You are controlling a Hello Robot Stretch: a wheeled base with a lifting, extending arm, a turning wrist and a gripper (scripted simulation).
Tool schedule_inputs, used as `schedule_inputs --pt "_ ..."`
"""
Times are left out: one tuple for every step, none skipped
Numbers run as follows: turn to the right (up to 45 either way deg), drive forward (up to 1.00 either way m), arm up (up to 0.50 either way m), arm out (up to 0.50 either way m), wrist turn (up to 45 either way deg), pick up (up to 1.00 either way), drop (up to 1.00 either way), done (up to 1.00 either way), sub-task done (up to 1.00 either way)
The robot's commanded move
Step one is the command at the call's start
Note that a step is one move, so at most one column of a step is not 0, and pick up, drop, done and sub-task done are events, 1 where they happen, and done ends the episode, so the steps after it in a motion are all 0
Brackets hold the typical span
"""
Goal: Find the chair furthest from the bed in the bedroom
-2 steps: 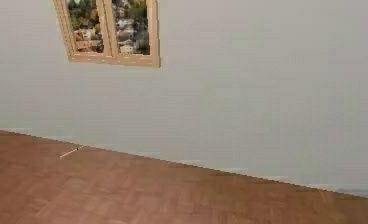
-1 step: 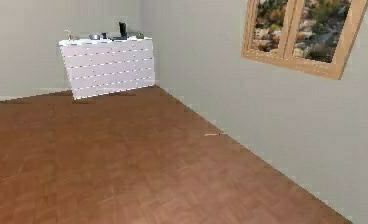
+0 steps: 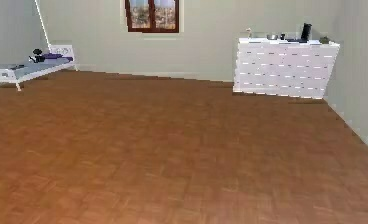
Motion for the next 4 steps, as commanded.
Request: schedule_inputs --pt "-42.0 0.00 0.00 0.00 0.0 0.00 0.00 0.00 0.00" --pt "0.0 1.00 0.00 0.00 0.0 0.00 0.00 0.00 0.00" --pt "0.0 1.00 0.00 0.00 0.0 0.00 0.00 0.00 0.00" --pt "0.0 1.00 0.00 0.00 0.0 0.00 0.00 0.00 0.00"
